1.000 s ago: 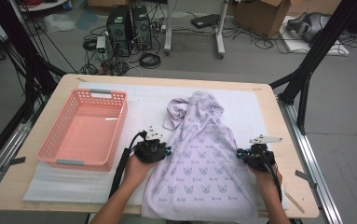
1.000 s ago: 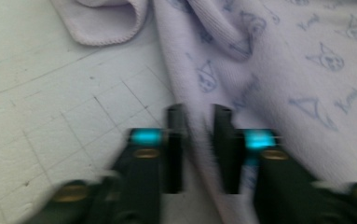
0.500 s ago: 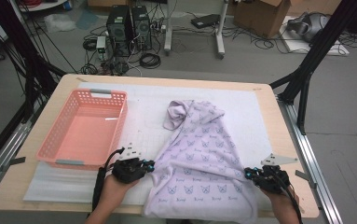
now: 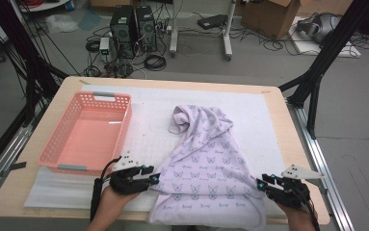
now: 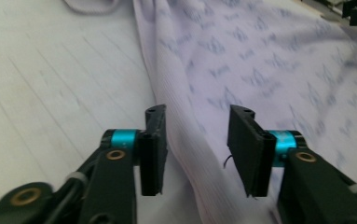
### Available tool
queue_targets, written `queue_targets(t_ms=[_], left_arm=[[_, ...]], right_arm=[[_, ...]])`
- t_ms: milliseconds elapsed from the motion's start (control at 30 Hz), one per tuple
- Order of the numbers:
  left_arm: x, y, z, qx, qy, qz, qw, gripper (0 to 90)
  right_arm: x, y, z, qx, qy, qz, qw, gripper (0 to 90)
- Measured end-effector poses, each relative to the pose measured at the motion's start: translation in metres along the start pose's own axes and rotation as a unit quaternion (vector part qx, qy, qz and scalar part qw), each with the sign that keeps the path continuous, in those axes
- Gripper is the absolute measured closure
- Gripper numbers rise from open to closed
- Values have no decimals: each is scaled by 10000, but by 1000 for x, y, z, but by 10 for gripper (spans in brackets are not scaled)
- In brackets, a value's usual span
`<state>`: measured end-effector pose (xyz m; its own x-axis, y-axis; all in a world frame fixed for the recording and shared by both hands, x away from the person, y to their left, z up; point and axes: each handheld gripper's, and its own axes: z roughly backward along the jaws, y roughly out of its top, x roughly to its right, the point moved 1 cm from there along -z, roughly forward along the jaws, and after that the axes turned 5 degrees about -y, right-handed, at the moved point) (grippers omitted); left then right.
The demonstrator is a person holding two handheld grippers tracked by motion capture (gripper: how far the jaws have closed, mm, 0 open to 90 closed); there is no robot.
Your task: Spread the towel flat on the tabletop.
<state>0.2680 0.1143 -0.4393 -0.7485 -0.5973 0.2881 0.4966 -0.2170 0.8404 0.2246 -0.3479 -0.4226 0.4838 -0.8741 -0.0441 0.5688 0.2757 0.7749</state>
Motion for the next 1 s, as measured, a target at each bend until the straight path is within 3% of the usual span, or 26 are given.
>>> queue_targets(t_ms=[100, 200, 300, 367, 467, 533, 633, 733, 800, 833, 867, 933, 1000], left_arm=[[-10, 19, -14, 96, 16, 50, 9999, 517], [-20, 37, -32, 72, 82, 94, 9999, 514], [-30, 45, -50, 70, 141, 193, 9997, 519], [-34, 46, -59, 6, 231, 155, 9996, 527], [-37, 49, -71, -172, 342, 74, 9992, 532], [-38, 53, -79, -244, 370, 126, 9989, 522], [-37, 57, -91, -370, 327, 216, 9985, 476], [-32, 55, -104, -686, 340, 71, 9970, 471], [-29, 53, -109, -735, 421, -4, 9964, 477], [-27, 53, -109, -747, 385, -29, 9965, 526], [-24, 52, -109, -803, 296, -115, 9963, 658], [-18, 51, -107, -857, 377, -400, 9948, 830], [-18, 51, -104, -849, 341, -332, 9953, 852]], right_arm=[[10, 13, -9, 165, -105, -141, 9997, 670], [21, 25, -28, 131, -234, -215, 9994, 712], [27, 34, -53, 27, -331, -267, 9991, 741], [29, 39, -68, -55, -337, -301, 9990, 746], [27, 45, -86, -218, -363, -258, 9988, 744], [24, 51, -99, -370, -367, -177, 9985, 724], [19, 58, -111, -395, -286, -180, 9986, 628], [11, 63, -120, -448, -135, -98, 9989, 582], [6, 65, -123, -457, -228, -57, 9987, 596], [4, 66, -124, -453, -224, -16, 9987, 631], [3, 66, -123, -472, -204, -25, 9987, 695], [-1, 65, -122, -498, -32, 40, 9987, 833], [-3, 65, -120, -546, 67, 97, 9984, 867]])
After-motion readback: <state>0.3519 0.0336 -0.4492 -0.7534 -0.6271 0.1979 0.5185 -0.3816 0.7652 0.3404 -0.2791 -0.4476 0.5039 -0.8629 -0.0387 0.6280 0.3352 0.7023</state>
